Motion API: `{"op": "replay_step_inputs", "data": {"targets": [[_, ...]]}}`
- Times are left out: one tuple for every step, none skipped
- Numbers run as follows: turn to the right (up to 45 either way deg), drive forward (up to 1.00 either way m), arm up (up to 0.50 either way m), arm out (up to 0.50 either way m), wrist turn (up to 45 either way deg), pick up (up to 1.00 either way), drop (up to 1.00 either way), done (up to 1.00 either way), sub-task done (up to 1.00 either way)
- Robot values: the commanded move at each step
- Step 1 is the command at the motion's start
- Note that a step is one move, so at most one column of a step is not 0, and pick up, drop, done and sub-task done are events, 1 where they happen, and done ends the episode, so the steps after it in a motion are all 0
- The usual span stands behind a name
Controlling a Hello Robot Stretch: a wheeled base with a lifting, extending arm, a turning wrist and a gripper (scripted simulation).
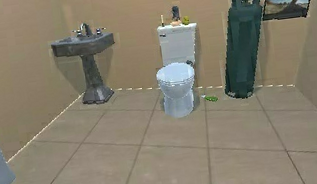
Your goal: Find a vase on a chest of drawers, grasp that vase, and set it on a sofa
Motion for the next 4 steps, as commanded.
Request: {"op": "replay_step_inputs", "data": {"targets": [[6.0,0.00,0.00,0.00,0.0,0.00,0.00,0.00,0.00],[0.0,0.15,0.00,0.00,0.0,0.00,0.00,0.00,0.00],[-45.0,0.00,0.00,0.00,0.0,0.00,0.00,0.00,0.00],[-39.0,0.00,0.00,0.00,0.0,0.00,0.00,0.00,0.00]]}}
